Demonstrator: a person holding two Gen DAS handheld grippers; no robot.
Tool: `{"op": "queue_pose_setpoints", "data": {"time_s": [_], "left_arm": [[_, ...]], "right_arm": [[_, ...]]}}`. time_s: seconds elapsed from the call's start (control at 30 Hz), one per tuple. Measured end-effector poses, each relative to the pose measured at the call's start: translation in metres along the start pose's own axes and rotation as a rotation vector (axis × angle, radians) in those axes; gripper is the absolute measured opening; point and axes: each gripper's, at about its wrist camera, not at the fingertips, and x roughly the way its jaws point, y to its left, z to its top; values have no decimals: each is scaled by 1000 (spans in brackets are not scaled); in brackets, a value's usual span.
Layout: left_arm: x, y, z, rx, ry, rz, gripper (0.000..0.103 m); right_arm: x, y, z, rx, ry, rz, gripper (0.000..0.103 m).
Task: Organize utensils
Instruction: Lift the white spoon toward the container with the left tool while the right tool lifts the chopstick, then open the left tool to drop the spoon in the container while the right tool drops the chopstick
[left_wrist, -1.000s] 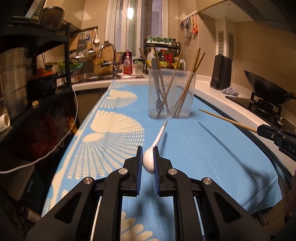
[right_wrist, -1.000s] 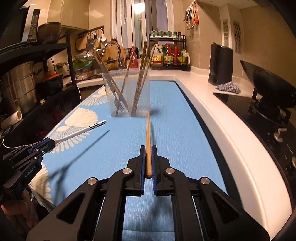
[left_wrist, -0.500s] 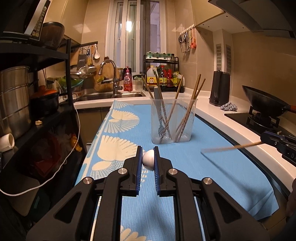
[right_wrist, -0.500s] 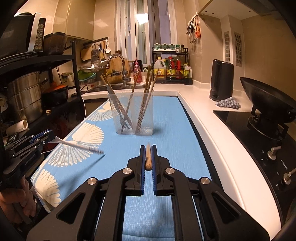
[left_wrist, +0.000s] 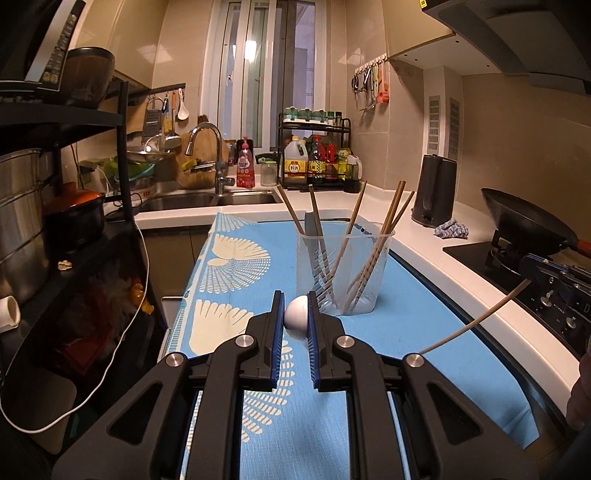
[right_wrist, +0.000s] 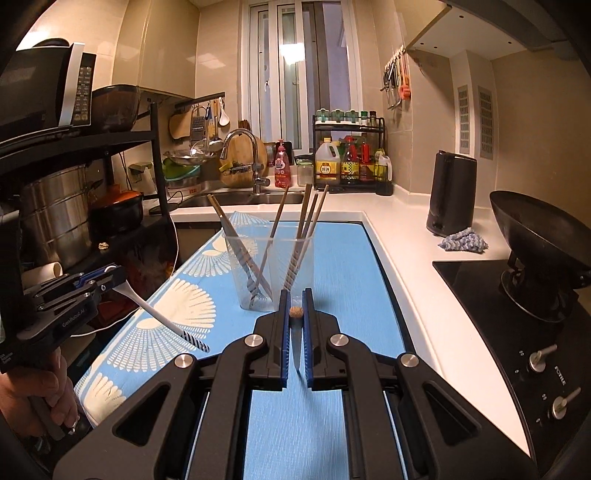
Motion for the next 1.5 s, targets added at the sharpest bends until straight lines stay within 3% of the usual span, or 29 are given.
{"op": "queue_pose_setpoints", "data": {"time_s": [0.33,0.57,0.8,1.07,1.27,1.5], "left_arm": [[25,5,31,-3,127,-39,12],[38,-1,77,29,210,-60,12],[47,-6,146,44,234,-116,12],[79,-16,217,49,184,-128,12],[134,-16,218,50,236,-83,12],[199,-27,171,95,371,-67,12]], "right_arm": [[21,6,34,2,42,19,6],[36,10,74,-16,71,41,6],[44,13,140,-11,60,89,6],[59,17,217,-22,-21,96,6],[109,14,223,-18,18,61,6],[163,10,192,-23,102,46,6]]}}
